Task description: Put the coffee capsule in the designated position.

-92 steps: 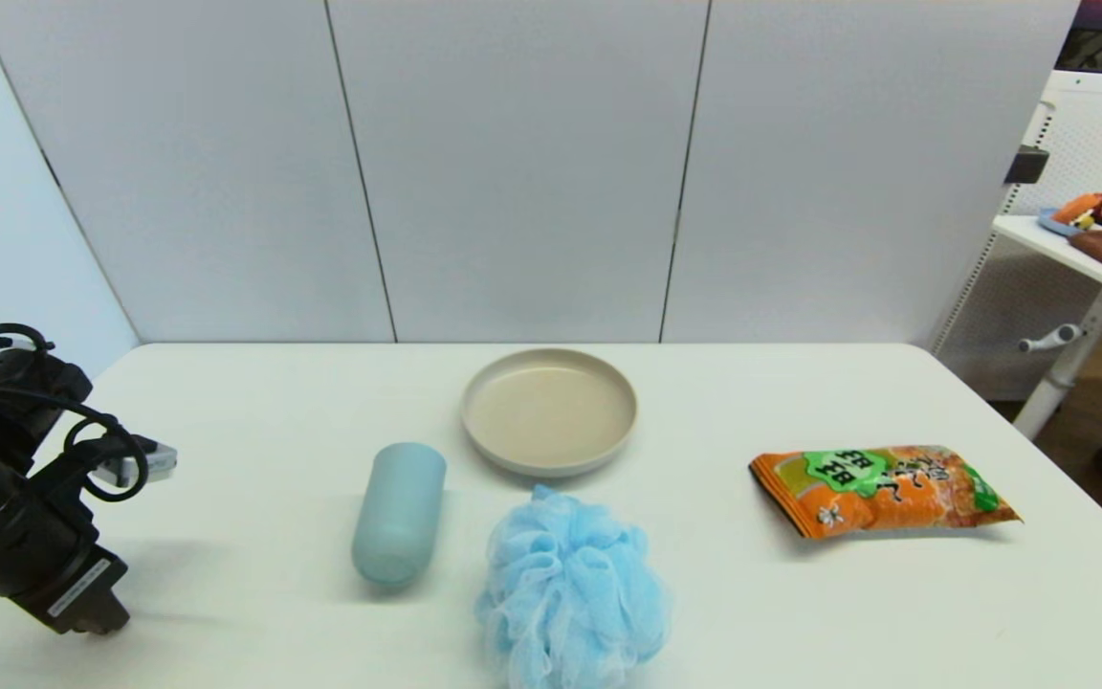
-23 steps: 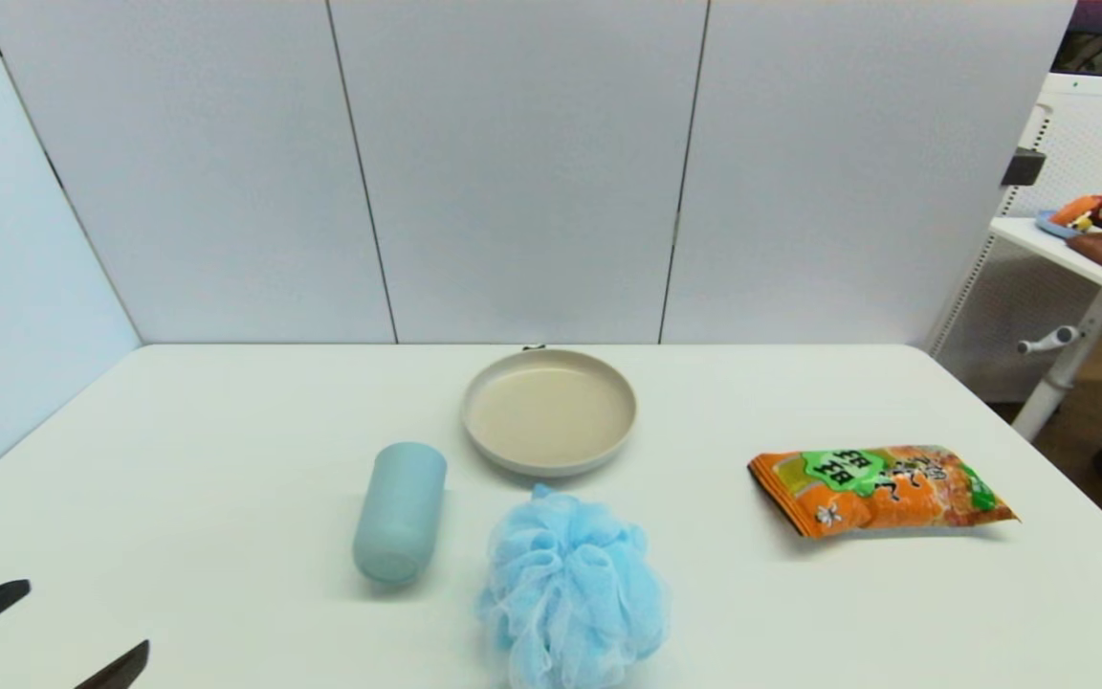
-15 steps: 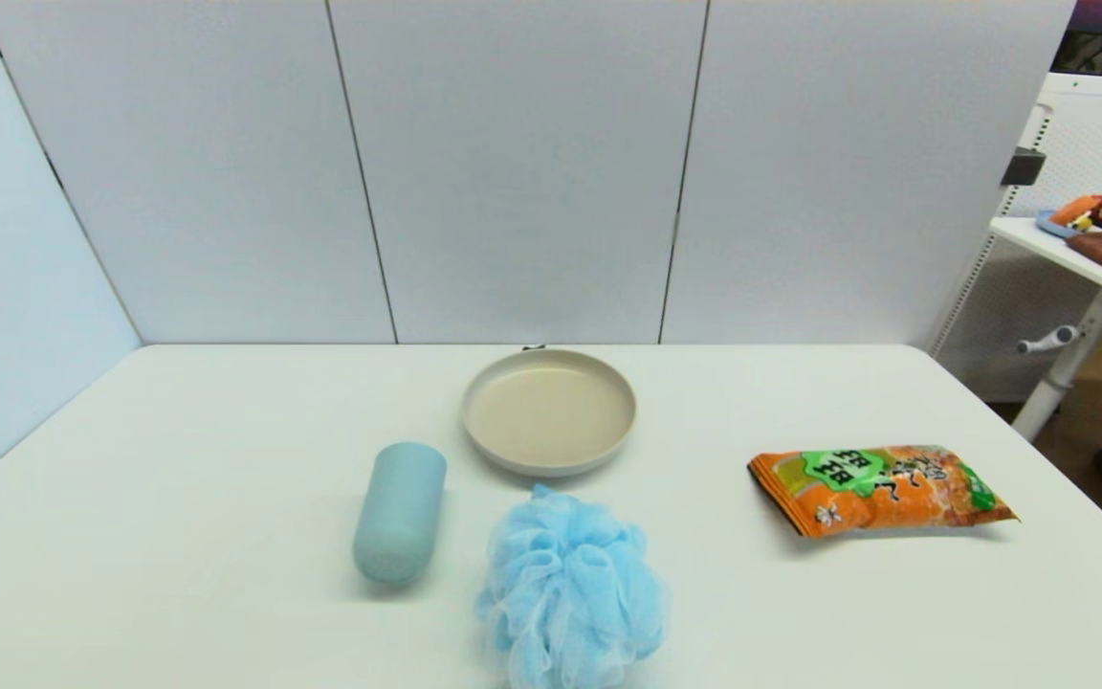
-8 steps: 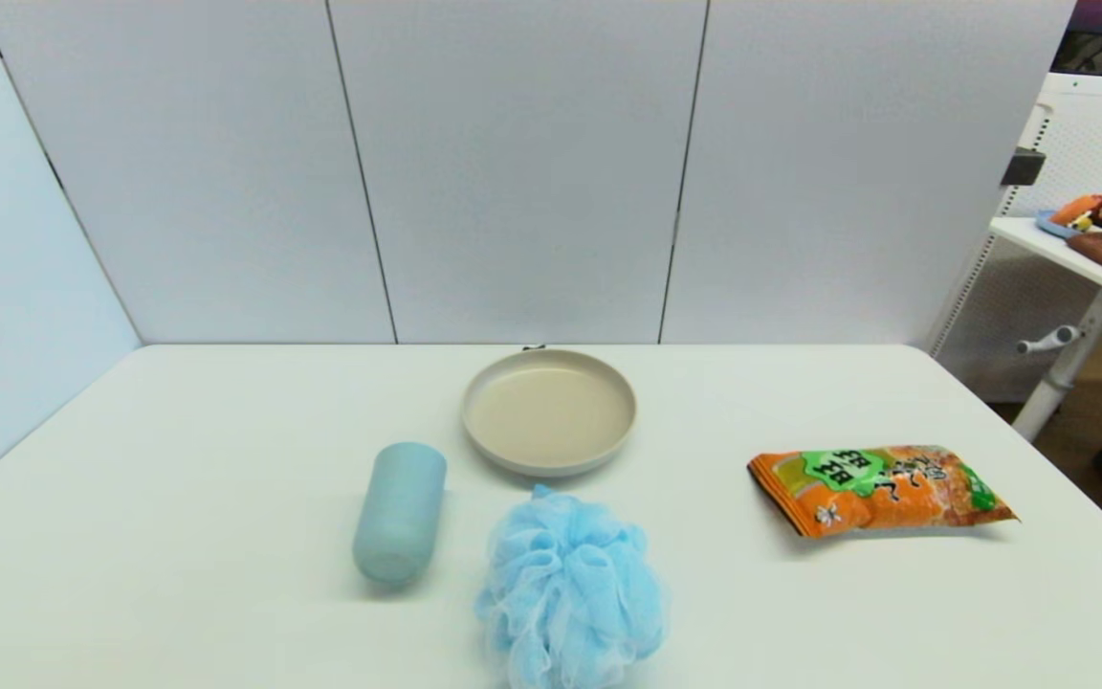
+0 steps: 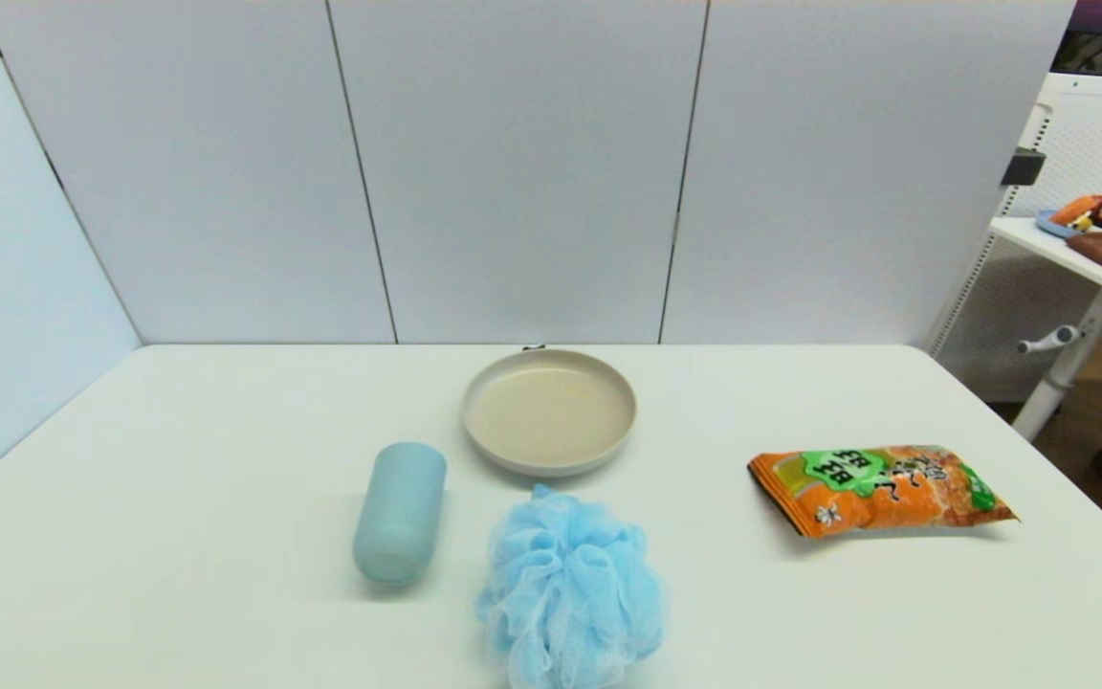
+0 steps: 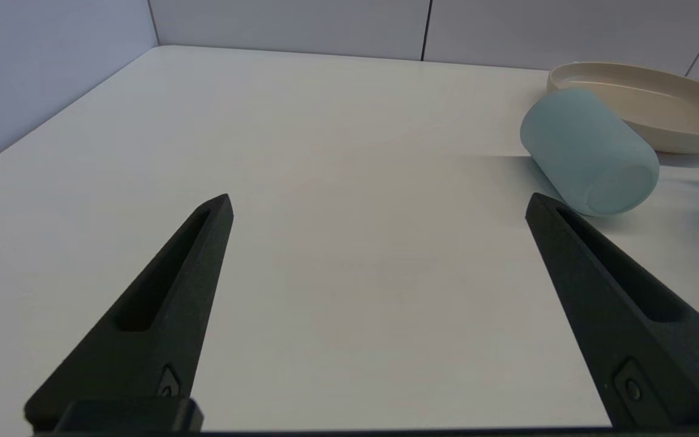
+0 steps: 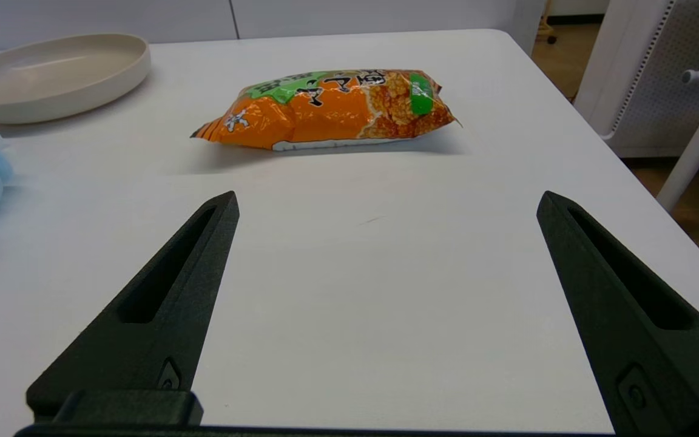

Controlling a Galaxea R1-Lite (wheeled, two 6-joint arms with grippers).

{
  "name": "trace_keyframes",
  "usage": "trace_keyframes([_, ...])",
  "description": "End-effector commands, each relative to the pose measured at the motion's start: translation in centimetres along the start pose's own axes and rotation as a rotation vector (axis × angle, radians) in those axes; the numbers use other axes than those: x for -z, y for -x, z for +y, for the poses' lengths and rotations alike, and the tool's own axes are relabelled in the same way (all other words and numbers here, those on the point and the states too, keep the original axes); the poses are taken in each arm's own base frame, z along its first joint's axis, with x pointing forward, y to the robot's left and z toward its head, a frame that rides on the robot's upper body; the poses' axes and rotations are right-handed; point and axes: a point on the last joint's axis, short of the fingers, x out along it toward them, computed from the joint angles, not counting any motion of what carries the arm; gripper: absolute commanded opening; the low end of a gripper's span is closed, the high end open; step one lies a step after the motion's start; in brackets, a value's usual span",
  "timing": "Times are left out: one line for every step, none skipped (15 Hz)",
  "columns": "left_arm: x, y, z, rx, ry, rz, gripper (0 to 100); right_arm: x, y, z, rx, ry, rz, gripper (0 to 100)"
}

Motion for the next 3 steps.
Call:
trace_keyframes([0.5,-0.14,0.01,-0.002,0.001,0.02,100,0.01,-0.01,0.0,0.0,0.0,0.003,100])
trace_keyframes([0.5,-0.14,0.01,-0.002,0.001,0.02,100,0.01,-0.01,0.0,0.0,0.0,0.003,100])
trace_keyframes([0.5,-0.14,0.01,-0.002,0.001,0.02,100,0.01,-0.01,0.0,0.0,0.0,0.003,100])
